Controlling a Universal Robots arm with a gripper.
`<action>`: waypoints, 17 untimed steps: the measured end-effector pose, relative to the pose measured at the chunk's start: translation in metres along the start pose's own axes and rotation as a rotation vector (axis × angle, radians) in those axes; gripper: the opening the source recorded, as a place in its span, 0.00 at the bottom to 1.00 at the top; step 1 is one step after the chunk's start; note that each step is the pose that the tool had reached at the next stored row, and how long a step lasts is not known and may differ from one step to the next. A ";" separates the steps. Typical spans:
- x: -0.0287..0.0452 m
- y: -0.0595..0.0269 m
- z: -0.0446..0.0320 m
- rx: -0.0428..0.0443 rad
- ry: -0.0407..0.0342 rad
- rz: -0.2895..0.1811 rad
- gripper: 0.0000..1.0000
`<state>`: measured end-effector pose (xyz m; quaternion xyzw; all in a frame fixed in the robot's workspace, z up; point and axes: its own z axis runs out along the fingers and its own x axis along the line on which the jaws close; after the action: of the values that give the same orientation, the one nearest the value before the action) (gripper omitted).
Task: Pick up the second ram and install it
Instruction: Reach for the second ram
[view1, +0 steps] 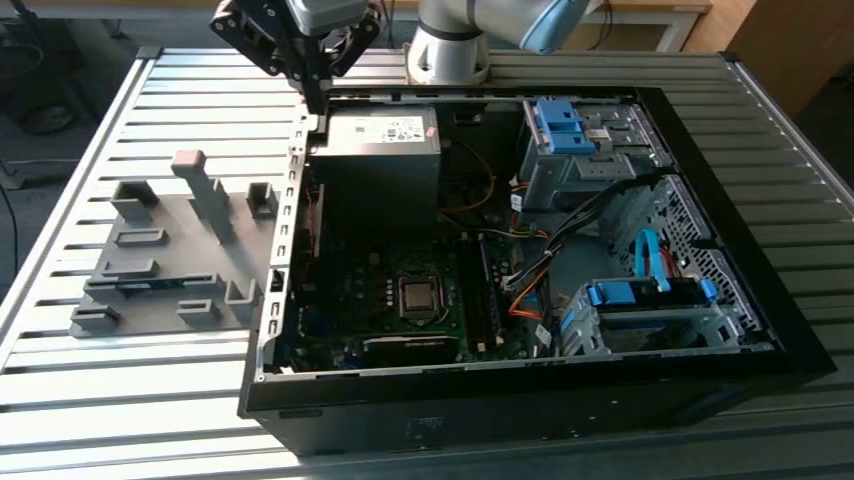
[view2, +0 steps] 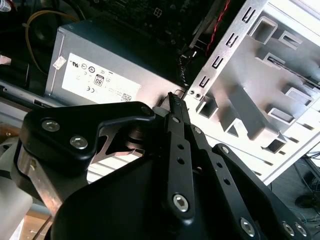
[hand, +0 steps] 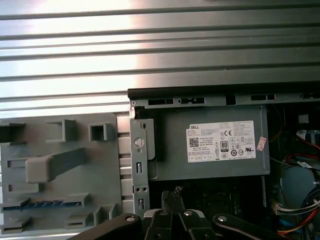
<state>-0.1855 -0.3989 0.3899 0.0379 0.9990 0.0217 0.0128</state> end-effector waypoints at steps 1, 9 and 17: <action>0.0005 0.0000 0.0000 0.0000 0.0000 0.000 0.11; 0.0044 -0.0003 0.0002 0.0001 0.0002 0.000 0.11; 0.0082 -0.0006 0.0004 0.0001 0.0004 0.000 0.11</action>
<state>-0.1937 -0.3989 0.3893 0.0379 0.9990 0.0217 0.0125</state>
